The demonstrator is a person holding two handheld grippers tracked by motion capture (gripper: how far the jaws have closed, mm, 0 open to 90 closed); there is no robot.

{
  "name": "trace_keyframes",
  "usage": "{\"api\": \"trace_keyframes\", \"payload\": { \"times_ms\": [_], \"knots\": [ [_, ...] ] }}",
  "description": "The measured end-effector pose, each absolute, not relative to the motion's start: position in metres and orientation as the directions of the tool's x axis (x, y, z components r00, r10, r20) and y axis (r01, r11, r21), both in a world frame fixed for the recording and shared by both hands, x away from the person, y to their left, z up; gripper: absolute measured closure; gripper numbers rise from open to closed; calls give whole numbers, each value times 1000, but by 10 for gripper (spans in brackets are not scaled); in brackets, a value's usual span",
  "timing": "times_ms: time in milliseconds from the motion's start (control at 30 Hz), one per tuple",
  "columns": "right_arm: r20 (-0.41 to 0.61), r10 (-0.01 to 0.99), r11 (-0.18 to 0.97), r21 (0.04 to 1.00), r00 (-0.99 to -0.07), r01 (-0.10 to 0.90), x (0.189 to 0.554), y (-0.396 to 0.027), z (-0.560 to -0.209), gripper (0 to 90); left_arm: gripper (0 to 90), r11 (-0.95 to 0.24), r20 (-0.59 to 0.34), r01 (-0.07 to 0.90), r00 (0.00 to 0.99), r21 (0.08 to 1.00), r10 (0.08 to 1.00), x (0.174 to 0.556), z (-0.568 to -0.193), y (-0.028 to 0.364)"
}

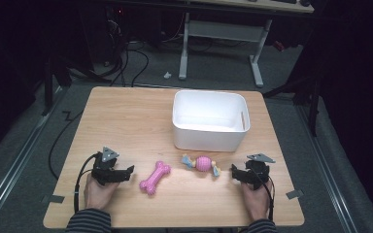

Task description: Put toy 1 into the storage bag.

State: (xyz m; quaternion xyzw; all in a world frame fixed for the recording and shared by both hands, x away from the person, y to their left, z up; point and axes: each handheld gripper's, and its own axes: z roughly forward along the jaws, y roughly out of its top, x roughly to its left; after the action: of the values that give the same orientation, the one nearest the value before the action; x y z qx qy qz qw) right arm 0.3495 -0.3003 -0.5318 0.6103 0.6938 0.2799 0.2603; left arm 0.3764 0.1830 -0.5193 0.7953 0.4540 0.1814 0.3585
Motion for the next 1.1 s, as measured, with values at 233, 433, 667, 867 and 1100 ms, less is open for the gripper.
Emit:
{"api": "trace_keyframes", "payload": {
  "times_ms": [233,433,667,867,1100],
  "knots": [
    [-17,993,96,706,-119,702,349,-300,-532,147,183,-321,-75,596,543,736,836,373,-514,182],
    [-17,992,98,707,-121,701,349,-300,-532,149,188,-319,-94,597,557,736,825,367,-507,182],
    [-11,993,93,706,-120,702,349,-300,-532,152,186,-325,-101,583,580,745,808,361,-497,172],
    [-10,993,90,706,-118,703,349,-300,-532,153,235,-345,-120,581,614,737,780,356,-491,156],
    [-10,993,93,705,-121,703,349,-300,-531,155,243,-387,-115,586,641,712,759,356,-486,138]
  ]
}}
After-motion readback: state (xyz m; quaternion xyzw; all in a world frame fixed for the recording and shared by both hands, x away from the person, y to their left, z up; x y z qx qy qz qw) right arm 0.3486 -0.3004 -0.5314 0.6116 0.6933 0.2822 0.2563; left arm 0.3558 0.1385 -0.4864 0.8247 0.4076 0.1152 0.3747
